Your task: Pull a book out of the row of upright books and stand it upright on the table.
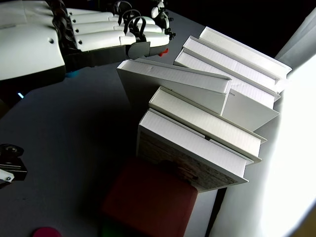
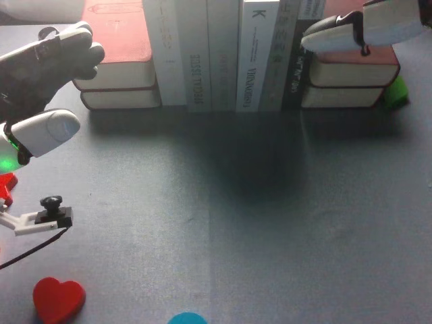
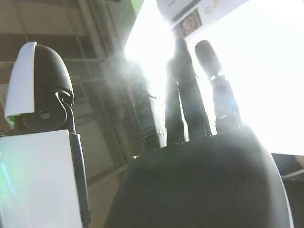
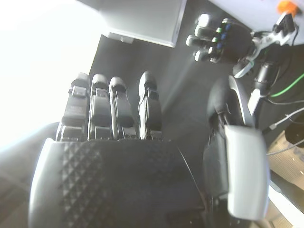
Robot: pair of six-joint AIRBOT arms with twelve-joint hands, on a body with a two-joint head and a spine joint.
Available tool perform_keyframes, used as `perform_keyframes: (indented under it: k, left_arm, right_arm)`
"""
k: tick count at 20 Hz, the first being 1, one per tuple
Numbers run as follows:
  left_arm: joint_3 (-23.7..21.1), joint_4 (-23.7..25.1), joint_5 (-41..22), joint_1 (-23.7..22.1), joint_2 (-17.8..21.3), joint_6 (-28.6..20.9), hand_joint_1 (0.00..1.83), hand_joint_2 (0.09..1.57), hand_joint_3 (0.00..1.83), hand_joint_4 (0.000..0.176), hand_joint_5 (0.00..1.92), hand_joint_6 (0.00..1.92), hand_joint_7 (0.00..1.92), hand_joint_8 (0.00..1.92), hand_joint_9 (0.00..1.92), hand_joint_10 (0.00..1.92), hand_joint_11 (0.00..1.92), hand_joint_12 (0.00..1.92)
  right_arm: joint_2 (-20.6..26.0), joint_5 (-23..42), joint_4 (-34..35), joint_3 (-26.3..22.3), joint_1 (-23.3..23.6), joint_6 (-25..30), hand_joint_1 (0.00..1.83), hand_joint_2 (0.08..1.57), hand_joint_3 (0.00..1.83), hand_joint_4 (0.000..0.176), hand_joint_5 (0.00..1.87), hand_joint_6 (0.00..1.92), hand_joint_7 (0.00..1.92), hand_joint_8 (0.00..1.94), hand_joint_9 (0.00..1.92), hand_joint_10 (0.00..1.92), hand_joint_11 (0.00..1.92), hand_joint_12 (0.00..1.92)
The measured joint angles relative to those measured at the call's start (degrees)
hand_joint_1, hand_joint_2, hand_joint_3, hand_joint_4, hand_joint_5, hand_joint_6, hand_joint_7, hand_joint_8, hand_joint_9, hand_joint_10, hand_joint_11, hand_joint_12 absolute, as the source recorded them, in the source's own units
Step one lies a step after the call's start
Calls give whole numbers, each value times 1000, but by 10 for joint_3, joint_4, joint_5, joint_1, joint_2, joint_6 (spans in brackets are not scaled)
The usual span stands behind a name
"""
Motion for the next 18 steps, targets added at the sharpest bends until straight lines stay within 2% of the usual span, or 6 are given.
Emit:
perform_keyframes:
  k: [7,8,14,15,16,18]
  left_arm:
    - [2,3,-1,0,0,0,1080,933,0,0,672,3,362,0,489,3,0,1317]
    - [2,3,0,0,0,0,1064,934,0,0,680,5,340,0,454,0,0,1233]
    - [2,5,-1,-2,0,0,1064,903,0,0,705,8,383,11,474,7,0,1228]
    - [2,0,0,-2,0,0,1063,898,0,0,719,12,397,11,487,12,0,1259]
    - [2,-1,0,-3,0,0,1056,899,0,0,729,15,395,7,488,12,0,1282]
    - [2,7,0,-3,0,0,1050,908,0,0,756,25,416,14,485,10,0,1287]
  right_arm:
    - [-14,-60,4,28,37,-52,204,1210,16,161,308,10,0,0,0,0,0,0]
    - [-18,-66,5,29,34,-52,309,1073,0,175,218,8,0,0,0,0,0,0]
    - [-49,-58,-97,47,32,30,1034,882,0,170,18,4,0,0,0,0,0,0]
    - [-50,-59,-136,49,36,57,1101,868,0,175,3,0,0,0,0,0,0,0]
    - [-50,-61,-161,49,39,80,1143,852,0,149,5,2,0,0,0,0,0,0]
    - [-49,-51,-240,45,51,147,1163,833,0,170,8,3,0,0,0,0,0,0]
